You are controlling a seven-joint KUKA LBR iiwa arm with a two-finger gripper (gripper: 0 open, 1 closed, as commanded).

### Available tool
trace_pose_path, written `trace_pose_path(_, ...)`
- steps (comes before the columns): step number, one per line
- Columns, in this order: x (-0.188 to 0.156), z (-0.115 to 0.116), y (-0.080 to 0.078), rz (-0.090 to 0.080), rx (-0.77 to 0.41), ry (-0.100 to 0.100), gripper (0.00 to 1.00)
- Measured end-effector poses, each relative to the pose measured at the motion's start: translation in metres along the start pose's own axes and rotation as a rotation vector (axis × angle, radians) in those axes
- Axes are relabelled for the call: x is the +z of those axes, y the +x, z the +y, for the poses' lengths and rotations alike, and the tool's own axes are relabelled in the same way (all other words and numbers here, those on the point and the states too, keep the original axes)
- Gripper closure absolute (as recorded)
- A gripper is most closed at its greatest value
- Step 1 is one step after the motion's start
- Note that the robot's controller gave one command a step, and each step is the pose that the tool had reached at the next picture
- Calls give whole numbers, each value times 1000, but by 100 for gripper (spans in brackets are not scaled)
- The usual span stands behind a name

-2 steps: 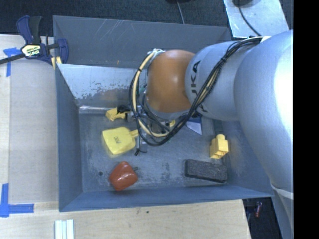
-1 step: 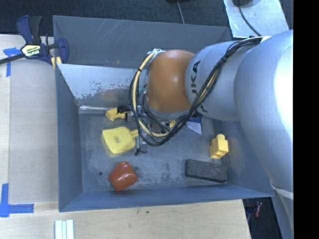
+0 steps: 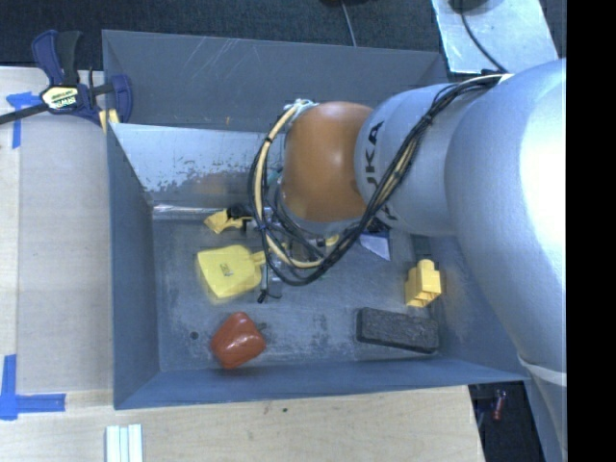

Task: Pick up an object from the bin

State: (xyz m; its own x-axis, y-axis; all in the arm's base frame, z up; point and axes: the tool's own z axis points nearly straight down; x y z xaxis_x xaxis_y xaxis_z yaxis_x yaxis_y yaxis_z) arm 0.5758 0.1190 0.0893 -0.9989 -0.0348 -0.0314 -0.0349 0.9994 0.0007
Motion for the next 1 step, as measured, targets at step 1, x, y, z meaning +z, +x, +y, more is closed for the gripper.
trace_pose_path(1,18,0,-16,-9,-3,0,100)
